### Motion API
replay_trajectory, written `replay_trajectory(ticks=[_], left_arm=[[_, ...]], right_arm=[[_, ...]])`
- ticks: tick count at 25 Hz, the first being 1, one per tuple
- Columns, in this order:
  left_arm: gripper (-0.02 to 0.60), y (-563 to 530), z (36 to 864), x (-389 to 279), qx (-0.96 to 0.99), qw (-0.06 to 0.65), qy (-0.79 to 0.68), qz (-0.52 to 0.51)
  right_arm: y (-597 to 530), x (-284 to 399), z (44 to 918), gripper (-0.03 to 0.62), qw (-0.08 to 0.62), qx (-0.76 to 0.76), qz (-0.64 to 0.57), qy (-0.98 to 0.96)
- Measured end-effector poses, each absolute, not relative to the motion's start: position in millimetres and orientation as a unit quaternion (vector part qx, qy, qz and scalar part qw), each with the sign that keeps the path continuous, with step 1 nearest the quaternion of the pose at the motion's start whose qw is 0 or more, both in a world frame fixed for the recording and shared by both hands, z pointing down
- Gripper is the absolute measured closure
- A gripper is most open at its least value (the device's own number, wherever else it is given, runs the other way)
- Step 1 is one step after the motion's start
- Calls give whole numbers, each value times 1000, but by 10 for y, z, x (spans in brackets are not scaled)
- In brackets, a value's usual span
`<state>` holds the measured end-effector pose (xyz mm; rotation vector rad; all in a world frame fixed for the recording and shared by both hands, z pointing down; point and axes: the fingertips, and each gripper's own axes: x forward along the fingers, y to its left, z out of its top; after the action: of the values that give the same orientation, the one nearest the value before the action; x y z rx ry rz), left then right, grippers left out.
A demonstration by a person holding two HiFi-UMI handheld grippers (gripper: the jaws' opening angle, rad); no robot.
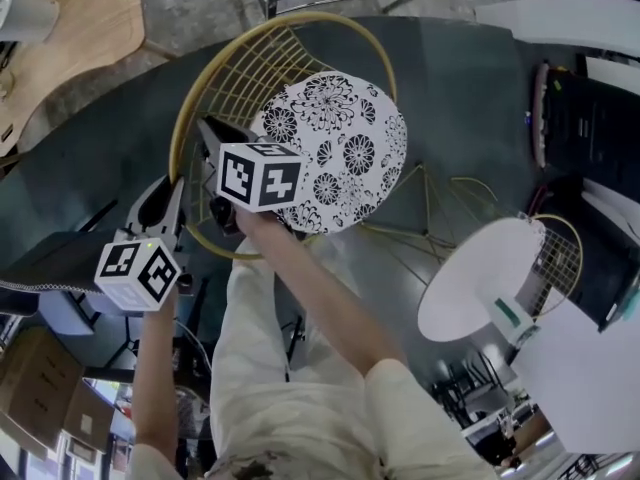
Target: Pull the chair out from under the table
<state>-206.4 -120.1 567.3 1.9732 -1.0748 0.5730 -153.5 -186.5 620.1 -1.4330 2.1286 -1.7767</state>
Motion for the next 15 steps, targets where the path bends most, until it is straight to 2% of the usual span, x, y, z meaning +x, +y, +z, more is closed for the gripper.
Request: replay_trajectory(ticks=[15], left_arm=[[510, -1225, 5672, -2111, 778, 397, -428, 233]], right_arm=[[-1919, -1557, 6170, 563, 10, -465, -570, 677]])
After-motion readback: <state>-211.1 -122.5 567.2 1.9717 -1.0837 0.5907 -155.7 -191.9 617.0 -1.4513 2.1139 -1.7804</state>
